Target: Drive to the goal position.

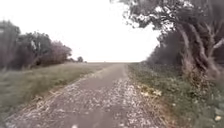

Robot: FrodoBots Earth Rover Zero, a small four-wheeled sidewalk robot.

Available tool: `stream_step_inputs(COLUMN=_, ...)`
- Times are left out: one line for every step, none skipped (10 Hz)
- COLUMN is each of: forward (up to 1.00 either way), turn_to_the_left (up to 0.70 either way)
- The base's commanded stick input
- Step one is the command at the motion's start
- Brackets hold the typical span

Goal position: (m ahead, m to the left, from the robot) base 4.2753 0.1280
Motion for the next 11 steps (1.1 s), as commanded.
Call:
stream_step_inputs(forward=0.7, turn_to_the_left=0.0)
stream_step_inputs(forward=0.7, turn_to_the_left=0.0)
stream_step_inputs(forward=0.7, turn_to_the_left=0.0)
stream_step_inputs(forward=0.7, turn_to_the_left=0.0)
stream_step_inputs(forward=0.7, turn_to_the_left=0.0)
stream_step_inputs(forward=0.7, turn_to_the_left=0.0)
stream_step_inputs(forward=0.7, turn_to_the_left=0.0)
stream_step_inputs(forward=0.7, turn_to_the_left=0.0)
stream_step_inputs(forward=0.7, turn_to_the_left=0.0)
stream_step_inputs(forward=0.7, turn_to_the_left=0.0)
stream_step_inputs(forward=0.7, turn_to_the_left=0.0)
